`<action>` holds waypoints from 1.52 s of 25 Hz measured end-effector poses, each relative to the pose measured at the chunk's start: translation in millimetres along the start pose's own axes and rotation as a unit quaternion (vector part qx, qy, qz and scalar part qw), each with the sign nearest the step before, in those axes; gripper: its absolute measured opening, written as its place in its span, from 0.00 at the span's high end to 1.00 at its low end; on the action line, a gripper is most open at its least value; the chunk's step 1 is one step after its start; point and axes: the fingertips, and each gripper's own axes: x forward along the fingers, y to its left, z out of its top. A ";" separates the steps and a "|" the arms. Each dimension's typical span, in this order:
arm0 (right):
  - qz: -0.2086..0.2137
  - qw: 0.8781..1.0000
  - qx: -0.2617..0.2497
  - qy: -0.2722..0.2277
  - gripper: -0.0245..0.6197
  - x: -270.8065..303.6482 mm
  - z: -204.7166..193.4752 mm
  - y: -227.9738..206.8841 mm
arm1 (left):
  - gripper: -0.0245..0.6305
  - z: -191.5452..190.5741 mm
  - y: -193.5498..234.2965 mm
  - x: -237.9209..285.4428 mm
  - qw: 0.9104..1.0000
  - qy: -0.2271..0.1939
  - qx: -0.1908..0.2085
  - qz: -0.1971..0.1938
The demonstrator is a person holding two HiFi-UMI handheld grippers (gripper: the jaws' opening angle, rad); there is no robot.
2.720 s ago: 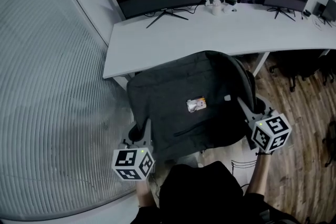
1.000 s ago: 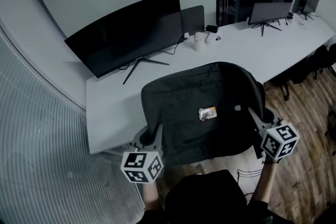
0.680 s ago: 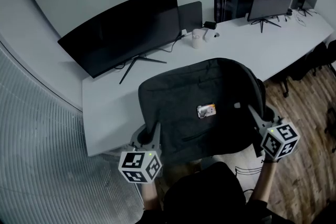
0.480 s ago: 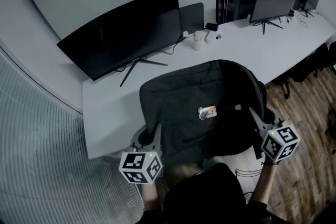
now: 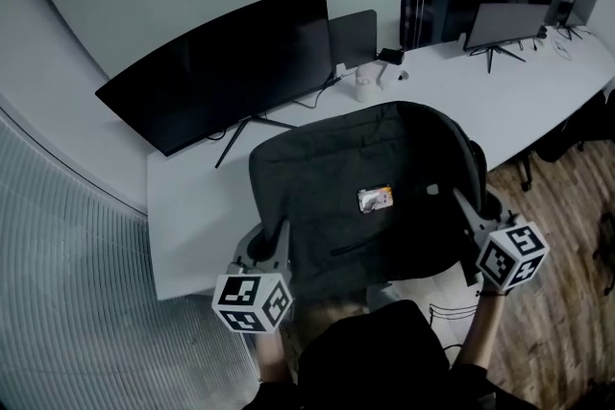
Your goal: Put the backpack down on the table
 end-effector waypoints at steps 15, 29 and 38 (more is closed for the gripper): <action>0.027 1.000 0.000 0.010 0.79 85.1 22.6 -67.3 | 0.90 24.8 6.8 89.9 1.000 0.005 -0.003 0.028; 0.061 0.995 0.008 0.075 0.79 170.3 -5.3 -119.5 | 0.90 -3.7 20.7 163.0 0.996 0.054 -0.023 0.062; 0.058 0.992 0.024 0.111 0.79 201.1 -38.5 -130.2 | 0.89 -33.7 37.8 190.6 0.992 0.100 -0.030 0.064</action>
